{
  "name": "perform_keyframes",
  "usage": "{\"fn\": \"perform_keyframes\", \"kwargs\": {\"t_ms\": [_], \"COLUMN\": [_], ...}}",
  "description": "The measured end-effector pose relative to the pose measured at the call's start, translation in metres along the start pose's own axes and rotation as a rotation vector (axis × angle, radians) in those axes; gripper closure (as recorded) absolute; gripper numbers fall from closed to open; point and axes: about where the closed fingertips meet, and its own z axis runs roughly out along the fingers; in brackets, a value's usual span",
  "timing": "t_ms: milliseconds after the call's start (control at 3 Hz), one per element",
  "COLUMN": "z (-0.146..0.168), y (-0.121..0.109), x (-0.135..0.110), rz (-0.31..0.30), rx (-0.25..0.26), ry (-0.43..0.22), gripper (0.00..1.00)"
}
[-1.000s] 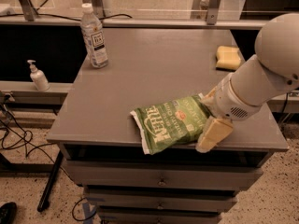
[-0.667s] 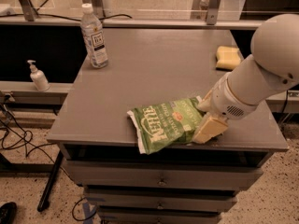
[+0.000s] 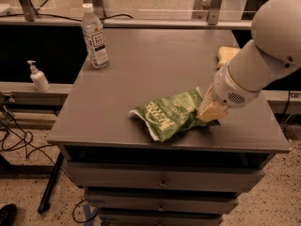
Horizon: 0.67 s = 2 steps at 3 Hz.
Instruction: Pick green jalapeno chip bag
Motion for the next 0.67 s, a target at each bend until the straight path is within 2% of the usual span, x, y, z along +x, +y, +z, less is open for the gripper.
{"fn": "perform_keyframes", "kwargs": {"t_ms": [333,667], "z": [-0.021,-0.049], "y": [-0.012,-0.025], "x": [-0.015,-0.032], "rz": [0.000,0.005], "rx": [0.022,0.050], "ry": [-0.009,-0.028], "gripper": [1.00,1.00]}}
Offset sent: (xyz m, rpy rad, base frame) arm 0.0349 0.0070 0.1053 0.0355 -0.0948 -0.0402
